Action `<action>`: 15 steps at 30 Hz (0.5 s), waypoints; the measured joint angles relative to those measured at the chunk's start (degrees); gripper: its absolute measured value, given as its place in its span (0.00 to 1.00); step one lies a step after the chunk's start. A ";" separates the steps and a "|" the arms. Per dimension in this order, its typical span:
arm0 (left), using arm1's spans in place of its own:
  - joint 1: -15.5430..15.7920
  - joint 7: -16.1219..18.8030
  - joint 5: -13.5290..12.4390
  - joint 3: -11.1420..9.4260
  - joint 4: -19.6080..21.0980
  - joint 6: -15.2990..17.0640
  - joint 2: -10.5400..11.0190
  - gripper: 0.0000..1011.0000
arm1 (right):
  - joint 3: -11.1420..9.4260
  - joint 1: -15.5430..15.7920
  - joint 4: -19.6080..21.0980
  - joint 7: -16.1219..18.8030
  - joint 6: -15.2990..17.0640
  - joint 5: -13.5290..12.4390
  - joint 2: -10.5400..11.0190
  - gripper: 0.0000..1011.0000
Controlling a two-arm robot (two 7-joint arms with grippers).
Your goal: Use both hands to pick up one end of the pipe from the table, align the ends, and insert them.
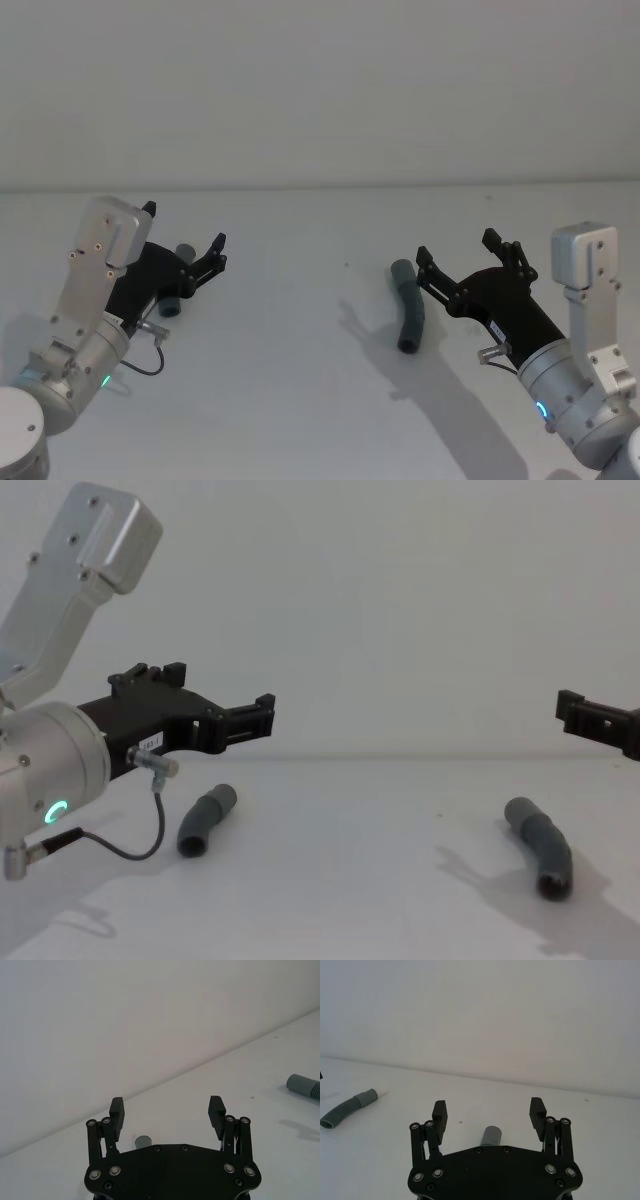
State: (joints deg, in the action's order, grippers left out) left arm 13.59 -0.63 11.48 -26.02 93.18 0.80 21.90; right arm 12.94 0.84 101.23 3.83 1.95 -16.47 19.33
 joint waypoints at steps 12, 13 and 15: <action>0.00 0.00 0.00 0.00 0.00 0.00 0.00 0.99 | 0.00 0.00 0.00 0.00 0.00 0.00 0.00 0.99; 0.00 0.00 0.00 0.00 0.00 0.00 0.00 0.99 | 0.00 0.00 0.00 0.00 0.00 0.00 0.00 0.99; 0.00 0.00 0.00 0.00 0.00 0.00 0.00 0.99 | 0.00 0.00 0.00 0.00 0.00 0.00 0.00 0.99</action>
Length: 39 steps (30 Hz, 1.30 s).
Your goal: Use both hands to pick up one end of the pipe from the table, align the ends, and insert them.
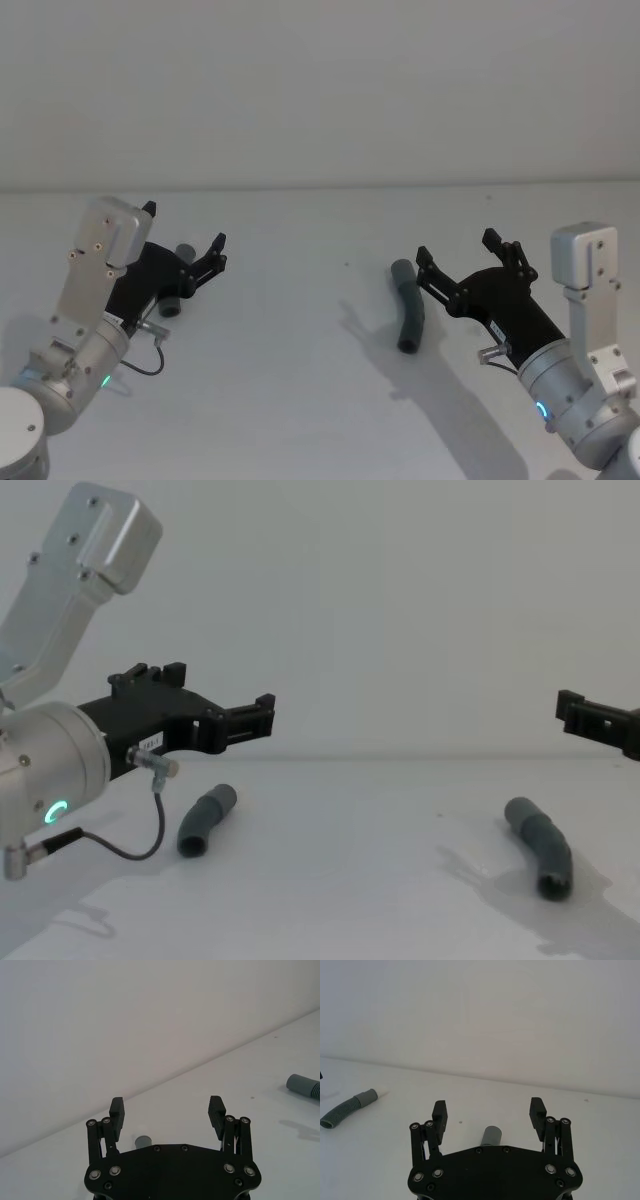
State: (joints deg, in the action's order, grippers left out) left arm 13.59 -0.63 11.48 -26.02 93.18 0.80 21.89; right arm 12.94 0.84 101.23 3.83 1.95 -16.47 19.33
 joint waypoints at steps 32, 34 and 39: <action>0.00 0.00 0.00 0.00 0.00 0.00 0.00 0.99 | 0.00 0.00 0.00 0.00 0.00 0.00 0.00 0.99; 0.00 0.00 0.00 0.00 0.00 0.00 0.00 0.99 | 0.00 0.00 0.00 0.00 0.00 0.00 0.00 0.99; 0.00 0.00 0.00 0.00 0.00 0.00 0.00 0.99 | 0.00 0.00 0.00 0.00 0.00 0.00 0.00 0.99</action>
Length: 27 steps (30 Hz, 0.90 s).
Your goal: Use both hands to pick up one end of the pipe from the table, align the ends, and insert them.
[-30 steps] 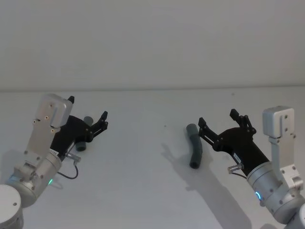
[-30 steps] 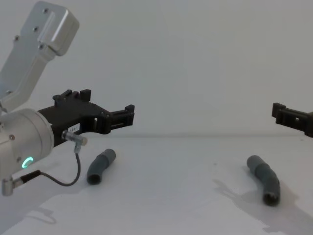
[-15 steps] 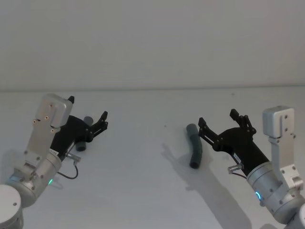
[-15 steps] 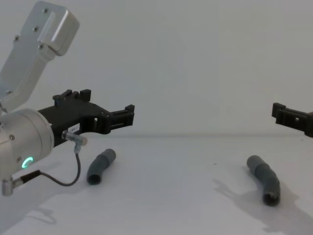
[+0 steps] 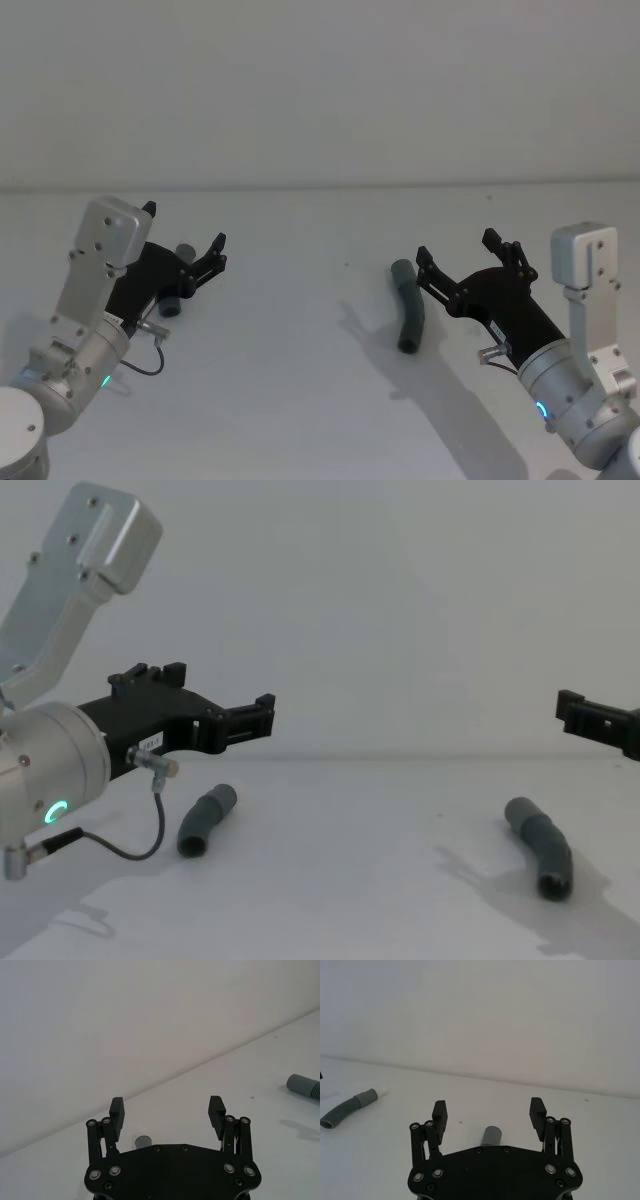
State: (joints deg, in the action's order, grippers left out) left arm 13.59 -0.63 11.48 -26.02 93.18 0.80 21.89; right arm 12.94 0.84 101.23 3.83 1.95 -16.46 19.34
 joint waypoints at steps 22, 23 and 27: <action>0.00 0.00 0.00 0.00 0.00 0.00 0.00 0.99 | 0.00 0.00 0.00 0.00 0.00 0.00 0.00 0.99; 0.00 0.00 0.00 0.00 0.00 0.00 0.00 0.99 | 0.00 0.00 0.00 0.00 0.00 0.00 0.00 0.99; 0.00 0.00 0.00 0.00 0.00 0.00 0.00 0.99 | 0.00 0.00 0.00 0.00 0.00 0.00 0.00 0.99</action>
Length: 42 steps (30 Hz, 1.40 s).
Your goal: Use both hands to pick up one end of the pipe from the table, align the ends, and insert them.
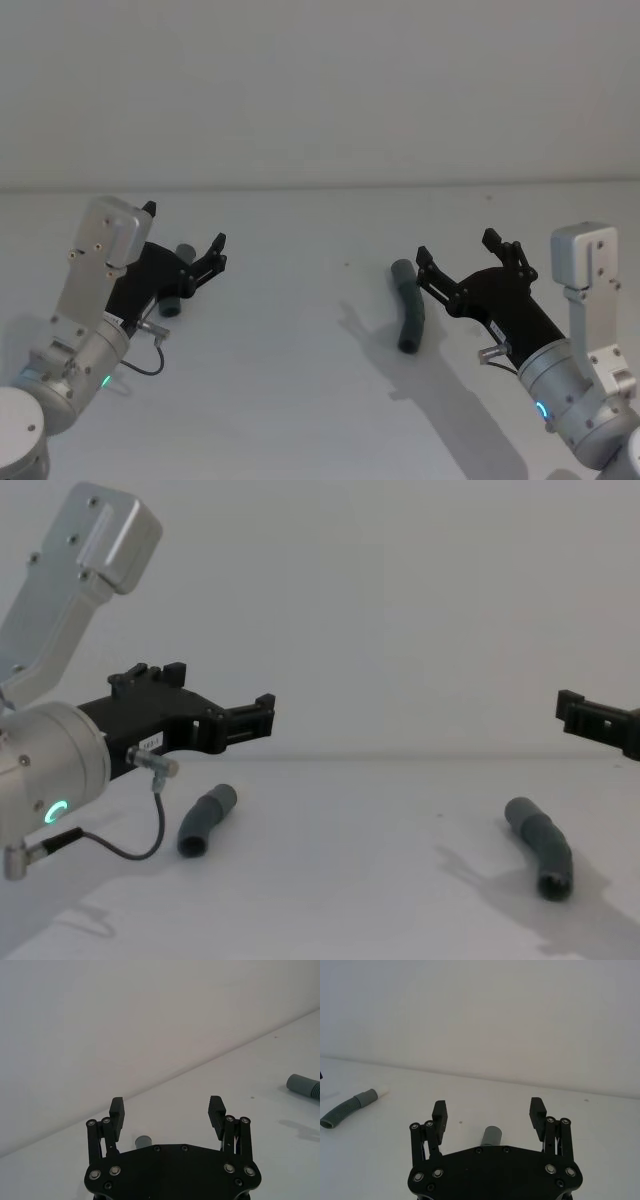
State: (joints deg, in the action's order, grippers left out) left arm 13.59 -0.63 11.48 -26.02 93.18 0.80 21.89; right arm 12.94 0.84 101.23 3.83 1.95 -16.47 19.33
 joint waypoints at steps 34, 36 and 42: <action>0.00 0.00 0.00 0.00 0.00 0.00 0.00 0.99 | 0.00 0.00 0.00 0.00 0.00 0.00 0.00 0.99; 0.00 0.00 0.00 0.00 0.00 0.00 0.00 0.99 | 0.00 0.00 0.00 0.00 0.00 0.00 0.00 0.99; 0.00 0.00 0.00 0.00 0.00 0.00 0.00 0.99 | 0.00 0.00 0.00 0.00 0.00 0.00 0.00 0.99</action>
State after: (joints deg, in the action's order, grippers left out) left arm 13.59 -0.63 11.48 -26.02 93.18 0.80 21.90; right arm 12.94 0.84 101.23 3.83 1.95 -16.47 19.34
